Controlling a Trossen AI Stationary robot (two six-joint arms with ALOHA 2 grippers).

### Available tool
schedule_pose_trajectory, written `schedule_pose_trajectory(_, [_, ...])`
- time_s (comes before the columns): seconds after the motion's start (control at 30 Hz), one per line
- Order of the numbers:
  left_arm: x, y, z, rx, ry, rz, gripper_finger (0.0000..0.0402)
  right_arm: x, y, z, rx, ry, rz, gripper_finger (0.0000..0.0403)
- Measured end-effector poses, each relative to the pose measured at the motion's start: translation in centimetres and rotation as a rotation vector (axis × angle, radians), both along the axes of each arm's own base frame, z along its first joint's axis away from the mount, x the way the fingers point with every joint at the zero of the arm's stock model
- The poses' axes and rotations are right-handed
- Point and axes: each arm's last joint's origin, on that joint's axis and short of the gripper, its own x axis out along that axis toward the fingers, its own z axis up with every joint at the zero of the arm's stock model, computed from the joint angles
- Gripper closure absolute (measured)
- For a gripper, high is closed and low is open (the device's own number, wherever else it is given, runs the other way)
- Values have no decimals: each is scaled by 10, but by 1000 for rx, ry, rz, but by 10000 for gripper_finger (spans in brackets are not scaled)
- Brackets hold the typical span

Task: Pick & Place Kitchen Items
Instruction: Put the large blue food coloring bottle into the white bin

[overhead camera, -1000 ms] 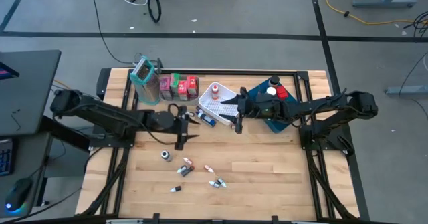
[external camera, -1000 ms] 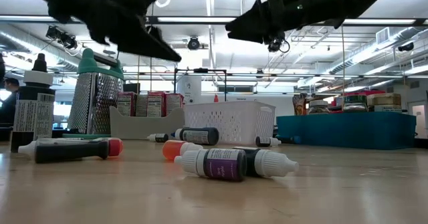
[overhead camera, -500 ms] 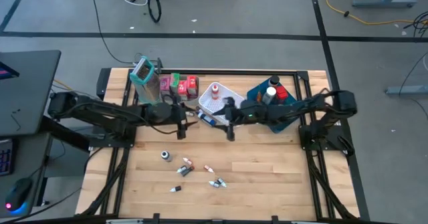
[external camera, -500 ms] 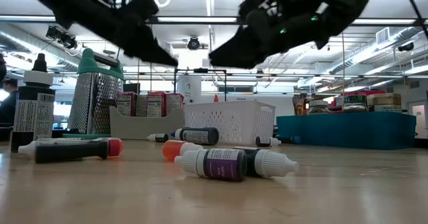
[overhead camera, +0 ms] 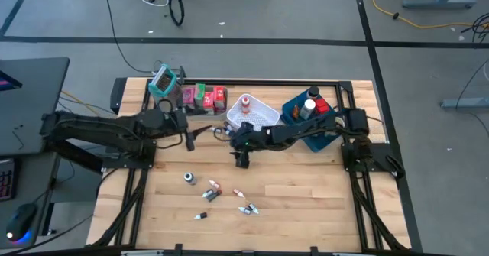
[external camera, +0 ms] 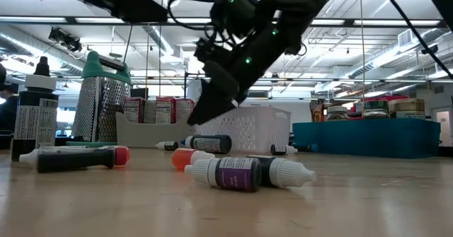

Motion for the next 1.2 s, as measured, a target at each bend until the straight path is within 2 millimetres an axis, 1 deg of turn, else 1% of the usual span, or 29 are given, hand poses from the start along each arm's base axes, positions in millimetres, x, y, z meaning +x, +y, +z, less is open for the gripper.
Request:
schedule_pose_trajectory(0.07, [-5,0,0,0,11,0,159,2,1,-10,-38,45,-28,152])
schedule_pose_trajectory(0.13, [-8,0,0,-4,22,1,159,2,0,-16,-66,81,-63,152])
schedule_pose_trajectory(0.27, [-8,0,0,-14,24,3,159,0,-8,-11,-131,96,-158,152])
schedule_pose_trajectory(0.37, [-7,0,-2,0,40,0,159,-4,-14,-12,-198,147,-165,152])
schedule_pose_trajectory(0.5, [-6,0,-3,0,49,0,159,-6,-22,-7,-254,159,-163,152])
schedule_pose_trajectory(0.57, [-6,0,-4,-1,53,1,159,-6,-26,-8,-233,159,-169,152])
schedule_pose_trajectory(0.67, [-5,0,-4,-5,53,-1,159,-3,-27,-5,-96,106,-147,152])
schedule_pose_trajectory(0.73, [-5,0,-4,-1,54,-1,159,-2,-24,-5,-47,91,-133,152])
schedule_pose_trajectory(0.83, [-6,0,-4,-1,54,-1,159,-1,-23,-5,-38,74,-140,152])
schedule_pose_trajectory(1.0, [-5,0,-4,-1,55,-3,159,-4,-28,-7,-106,101,-222,152])
schedule_pose_trajectory(1.1, [-5,0,-4,-1,55,-3,159,-5,-28,-13,-103,124,-229,152])
schedule_pose_trajectory(1.2, [-5,0,-4,-1,55,-3,159,-3,-28,-18,-97,98,-232,152])
